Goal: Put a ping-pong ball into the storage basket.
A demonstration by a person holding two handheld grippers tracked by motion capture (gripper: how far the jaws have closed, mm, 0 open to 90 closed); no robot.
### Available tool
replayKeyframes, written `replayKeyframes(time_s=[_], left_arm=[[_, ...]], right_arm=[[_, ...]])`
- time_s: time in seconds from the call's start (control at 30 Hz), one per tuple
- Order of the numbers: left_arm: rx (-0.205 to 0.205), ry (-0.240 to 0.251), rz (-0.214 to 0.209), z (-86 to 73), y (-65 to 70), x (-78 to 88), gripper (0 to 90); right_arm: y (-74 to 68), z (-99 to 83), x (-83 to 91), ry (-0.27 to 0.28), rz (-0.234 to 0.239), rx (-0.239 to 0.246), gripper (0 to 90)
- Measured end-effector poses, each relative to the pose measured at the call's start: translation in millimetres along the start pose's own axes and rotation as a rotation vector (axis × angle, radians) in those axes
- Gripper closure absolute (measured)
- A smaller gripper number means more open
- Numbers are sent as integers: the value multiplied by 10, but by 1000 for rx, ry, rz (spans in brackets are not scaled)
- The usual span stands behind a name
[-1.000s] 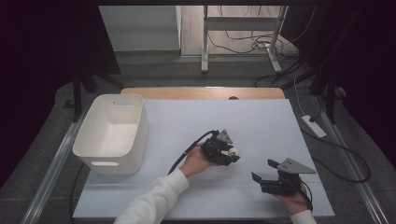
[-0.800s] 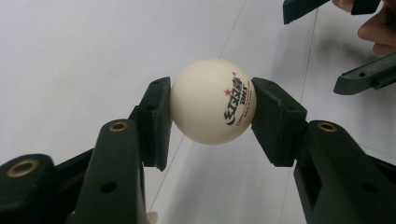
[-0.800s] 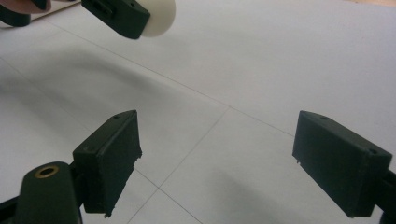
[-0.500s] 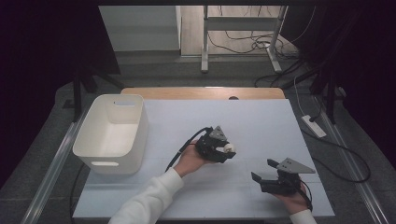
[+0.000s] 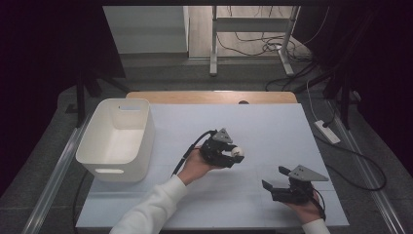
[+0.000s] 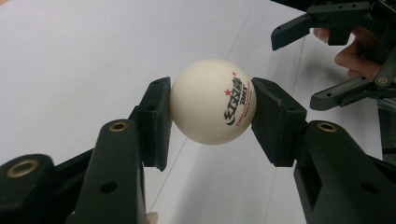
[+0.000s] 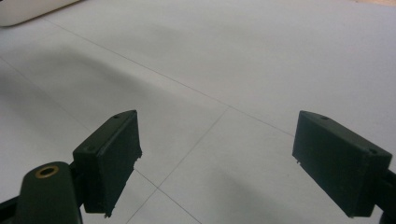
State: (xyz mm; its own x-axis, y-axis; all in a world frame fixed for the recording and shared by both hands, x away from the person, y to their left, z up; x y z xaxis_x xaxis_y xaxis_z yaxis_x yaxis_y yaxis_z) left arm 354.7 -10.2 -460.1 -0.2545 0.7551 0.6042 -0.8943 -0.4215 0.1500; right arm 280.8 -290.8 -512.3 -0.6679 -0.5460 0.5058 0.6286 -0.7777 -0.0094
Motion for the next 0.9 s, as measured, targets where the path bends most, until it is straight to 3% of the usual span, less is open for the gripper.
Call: replayKeyframes(time_s=[0.47, 0.9], left_arm=[[-1, 25, 17, 8, -20, 140, 509], [4, 61, 40, 11, -55, 368, 509]], right_arm=[[4, -1, -1, -1, -2, 0, 147], [1, -1, -6, -5, -3, 1, 147]])
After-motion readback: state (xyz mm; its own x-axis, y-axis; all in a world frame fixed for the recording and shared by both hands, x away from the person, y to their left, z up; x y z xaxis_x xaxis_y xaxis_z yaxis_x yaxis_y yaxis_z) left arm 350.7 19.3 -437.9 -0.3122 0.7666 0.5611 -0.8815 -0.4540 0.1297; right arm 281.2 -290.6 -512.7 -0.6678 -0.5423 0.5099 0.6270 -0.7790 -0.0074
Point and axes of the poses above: each handheld gripper's, and its own axes: x roughly backward along the jaws, z roughly out of its top, y roughly to its right, the point moved 1 cm from there along -x, roughly forward along the jaws, and after that the axes turned 2 degrees about -z, right-handed, at the moved point
